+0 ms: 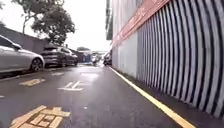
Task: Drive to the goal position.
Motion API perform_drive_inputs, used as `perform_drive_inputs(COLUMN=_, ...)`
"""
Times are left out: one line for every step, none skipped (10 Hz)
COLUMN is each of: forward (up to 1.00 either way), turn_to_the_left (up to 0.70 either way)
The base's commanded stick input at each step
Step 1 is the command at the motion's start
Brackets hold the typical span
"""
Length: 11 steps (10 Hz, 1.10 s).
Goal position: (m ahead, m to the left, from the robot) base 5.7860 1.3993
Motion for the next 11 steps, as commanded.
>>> perform_drive_inputs(forward=0.69, turn_to_the_left=0.01)
perform_drive_inputs(forward=0.69, turn_to_the_left=0.01)
perform_drive_inputs(forward=0.69, turn_to_the_left=0.01)
perform_drive_inputs(forward=0.69, turn_to_the_left=0.01)
perform_drive_inputs(forward=0.69, turn_to_the_left=0.01)
perform_drive_inputs(forward=0.69, turn_to_the_left=0.01)
perform_drive_inputs(forward=0.69, turn_to_the_left=0.01)
perform_drive_inputs(forward=0.69, turn_to_the_left=0.01)
perform_drive_inputs(forward=0.69, turn_to_the_left=0.01)
perform_drive_inputs(forward=0.69, turn_to_the_left=0.01)
perform_drive_inputs(forward=0.69, turn_to_the_left=0.01)
